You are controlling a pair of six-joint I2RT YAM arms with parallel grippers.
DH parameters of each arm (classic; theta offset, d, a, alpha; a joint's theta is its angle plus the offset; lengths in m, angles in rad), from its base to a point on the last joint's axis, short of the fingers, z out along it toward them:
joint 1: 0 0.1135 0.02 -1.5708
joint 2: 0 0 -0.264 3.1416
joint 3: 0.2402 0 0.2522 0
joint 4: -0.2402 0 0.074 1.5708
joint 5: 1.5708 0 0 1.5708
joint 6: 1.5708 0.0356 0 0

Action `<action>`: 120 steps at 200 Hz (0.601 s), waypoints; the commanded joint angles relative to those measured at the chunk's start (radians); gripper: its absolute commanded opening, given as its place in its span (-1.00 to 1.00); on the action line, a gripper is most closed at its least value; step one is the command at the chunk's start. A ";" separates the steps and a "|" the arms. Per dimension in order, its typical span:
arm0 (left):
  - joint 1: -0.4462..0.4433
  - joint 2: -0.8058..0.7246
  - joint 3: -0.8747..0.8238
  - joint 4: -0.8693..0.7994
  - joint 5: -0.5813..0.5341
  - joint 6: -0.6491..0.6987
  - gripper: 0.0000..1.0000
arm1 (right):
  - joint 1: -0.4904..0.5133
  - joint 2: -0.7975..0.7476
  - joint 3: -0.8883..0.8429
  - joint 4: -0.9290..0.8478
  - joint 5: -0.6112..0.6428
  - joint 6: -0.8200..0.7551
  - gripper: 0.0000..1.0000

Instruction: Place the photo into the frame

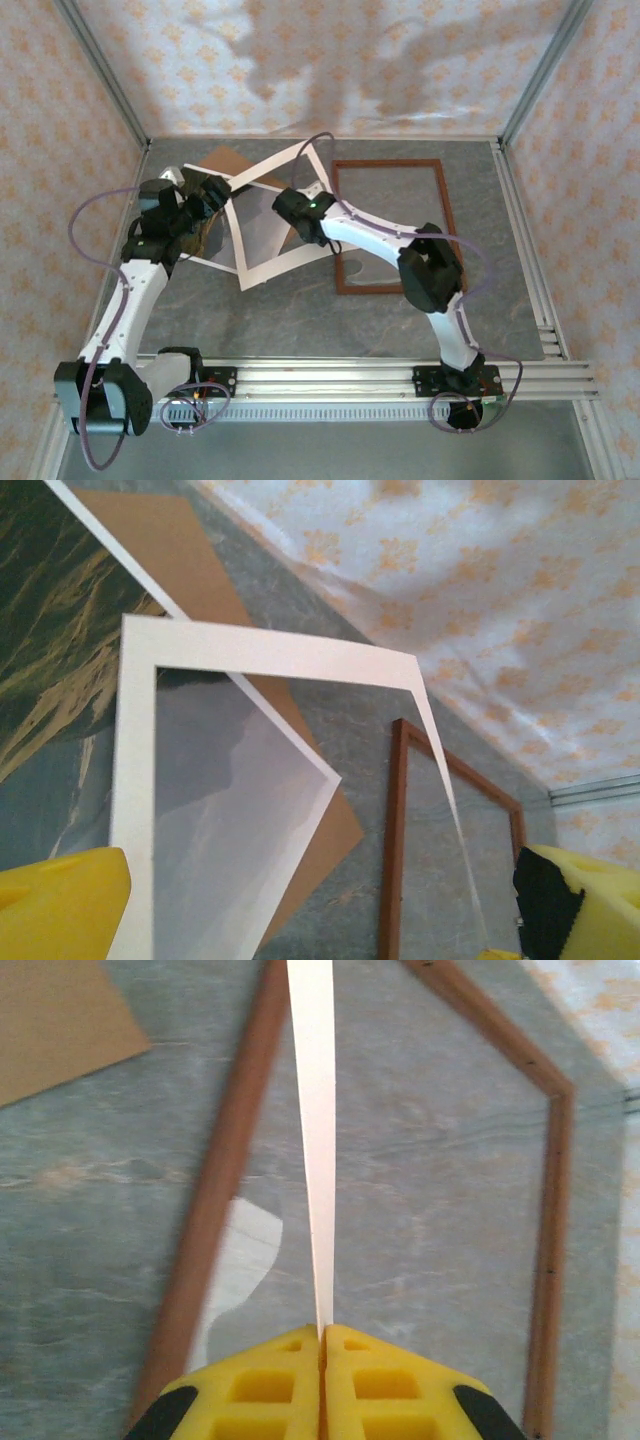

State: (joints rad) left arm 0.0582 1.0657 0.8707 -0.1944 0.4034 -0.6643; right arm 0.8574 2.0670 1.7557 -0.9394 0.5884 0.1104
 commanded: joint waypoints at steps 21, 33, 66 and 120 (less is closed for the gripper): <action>-0.011 -0.020 0.005 -0.051 -0.010 -0.004 0.99 | -0.112 -0.212 -0.195 -0.033 0.101 0.014 -0.85; -0.011 -0.019 -0.009 -0.050 0.005 -0.008 0.99 | -0.146 -0.256 -0.258 -0.027 0.125 0.008 -0.85; -0.010 -0.033 -0.049 -0.037 0.018 -0.012 0.99 | -0.258 -0.384 -0.431 0.013 0.148 -0.013 -0.86; -0.011 -0.021 -0.075 -0.015 0.035 -0.017 0.99 | -0.365 -0.526 -0.571 0.080 0.111 -0.049 -0.88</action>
State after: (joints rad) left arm 0.0582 1.0492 0.8055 -0.2207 0.4133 -0.6666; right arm 0.5014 1.5848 1.1976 -0.9005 0.6815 0.0723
